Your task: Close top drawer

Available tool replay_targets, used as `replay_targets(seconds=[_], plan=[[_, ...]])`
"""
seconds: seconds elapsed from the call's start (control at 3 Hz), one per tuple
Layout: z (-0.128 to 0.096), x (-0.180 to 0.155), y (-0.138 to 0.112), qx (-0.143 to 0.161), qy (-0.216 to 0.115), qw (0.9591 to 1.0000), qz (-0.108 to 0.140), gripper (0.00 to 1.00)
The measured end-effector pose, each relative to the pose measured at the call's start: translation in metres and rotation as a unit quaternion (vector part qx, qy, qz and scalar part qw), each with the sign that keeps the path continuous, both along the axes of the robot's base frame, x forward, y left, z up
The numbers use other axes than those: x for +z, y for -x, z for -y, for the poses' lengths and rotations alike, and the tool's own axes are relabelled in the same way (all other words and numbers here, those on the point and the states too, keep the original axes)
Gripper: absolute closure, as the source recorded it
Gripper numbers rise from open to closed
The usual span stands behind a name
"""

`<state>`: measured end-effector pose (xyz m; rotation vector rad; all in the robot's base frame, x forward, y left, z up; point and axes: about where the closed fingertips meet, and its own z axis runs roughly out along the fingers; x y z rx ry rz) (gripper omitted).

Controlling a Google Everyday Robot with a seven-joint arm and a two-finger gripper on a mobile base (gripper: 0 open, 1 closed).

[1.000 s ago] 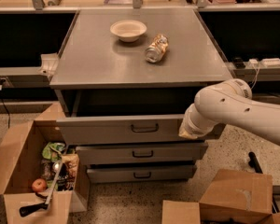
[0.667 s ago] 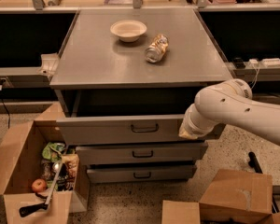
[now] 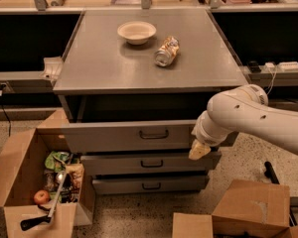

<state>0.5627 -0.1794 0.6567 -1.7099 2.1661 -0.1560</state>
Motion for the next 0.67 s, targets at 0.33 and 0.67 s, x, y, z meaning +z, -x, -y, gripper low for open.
replay_targets(seconds=[0.33,0.67], plan=[[0.0000,0.0000,0.0000,0.000,0.000,1.0000,0.000,0.00],[0.0000,0.0000,0.0000,0.000,0.000,1.0000,0.000,0.00]])
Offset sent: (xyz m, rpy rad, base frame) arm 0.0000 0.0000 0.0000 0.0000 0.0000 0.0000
